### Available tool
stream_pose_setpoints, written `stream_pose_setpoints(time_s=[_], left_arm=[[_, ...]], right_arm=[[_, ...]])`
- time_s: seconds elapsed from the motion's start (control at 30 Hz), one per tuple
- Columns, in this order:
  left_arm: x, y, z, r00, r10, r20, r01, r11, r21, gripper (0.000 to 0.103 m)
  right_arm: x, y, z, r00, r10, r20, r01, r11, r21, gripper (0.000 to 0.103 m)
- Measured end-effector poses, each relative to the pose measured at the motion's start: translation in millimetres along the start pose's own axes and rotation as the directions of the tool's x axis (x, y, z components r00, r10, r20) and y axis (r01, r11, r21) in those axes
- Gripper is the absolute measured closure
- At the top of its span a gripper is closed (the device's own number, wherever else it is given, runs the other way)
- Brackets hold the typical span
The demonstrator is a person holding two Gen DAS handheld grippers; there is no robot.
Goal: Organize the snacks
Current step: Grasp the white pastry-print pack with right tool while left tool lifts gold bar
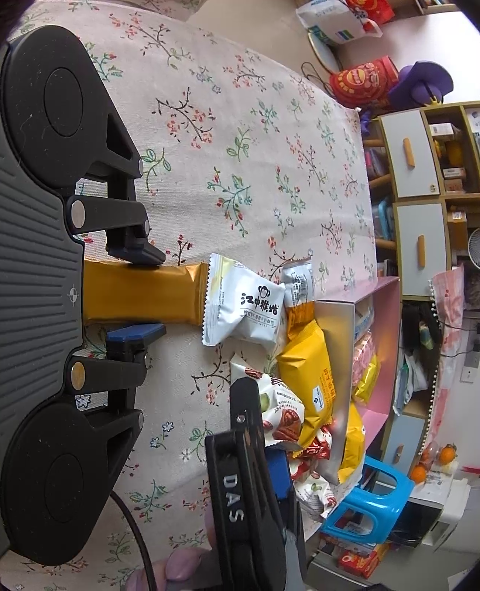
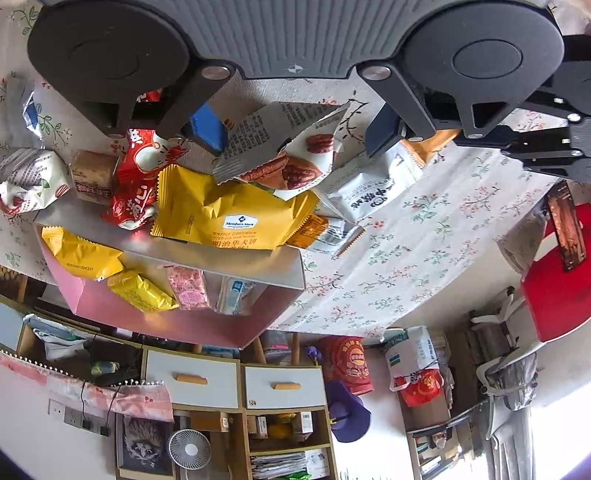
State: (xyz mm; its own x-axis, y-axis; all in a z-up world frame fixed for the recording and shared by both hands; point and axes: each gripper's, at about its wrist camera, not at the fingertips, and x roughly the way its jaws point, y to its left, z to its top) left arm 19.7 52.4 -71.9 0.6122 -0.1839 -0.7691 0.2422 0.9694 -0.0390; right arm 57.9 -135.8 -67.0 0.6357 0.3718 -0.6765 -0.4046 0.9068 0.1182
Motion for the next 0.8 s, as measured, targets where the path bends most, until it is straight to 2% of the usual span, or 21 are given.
stream_pose_setpoints(time_s=[0.2, 0.3, 0.5, 0.8], left_arm=[[2, -2, 0, 1.0, 0.008, 0.011, -0.008, 1.0, 0.021, 0.069], [2, -3, 0, 1.0, 0.01, 0.014, -0.01, 1.0, 0.028, 0.069], [2, -3, -1, 1.0, 0.014, 0.019, -0.015, 0.999, 0.046, 0.076], [-3, 11, 2, 0.999, -0.047, -0.001, 0.047, 0.998, -0.038, 0.077]], right_arm=[[6, -4, 1, 1.0, -0.026, 0.003, 0.026, 1.0, 0.001, 0.041], [8, -6, 1, 0.999, -0.032, 0.004, 0.032, 0.999, 0.003, 0.049], [6, -7, 0, 0.999, -0.031, 0.01, 0.031, 1.0, -0.002, 0.053], [-7, -8, 0, 1.0, -0.018, 0.016, 0.018, 1.0, 0.012, 0.057]])
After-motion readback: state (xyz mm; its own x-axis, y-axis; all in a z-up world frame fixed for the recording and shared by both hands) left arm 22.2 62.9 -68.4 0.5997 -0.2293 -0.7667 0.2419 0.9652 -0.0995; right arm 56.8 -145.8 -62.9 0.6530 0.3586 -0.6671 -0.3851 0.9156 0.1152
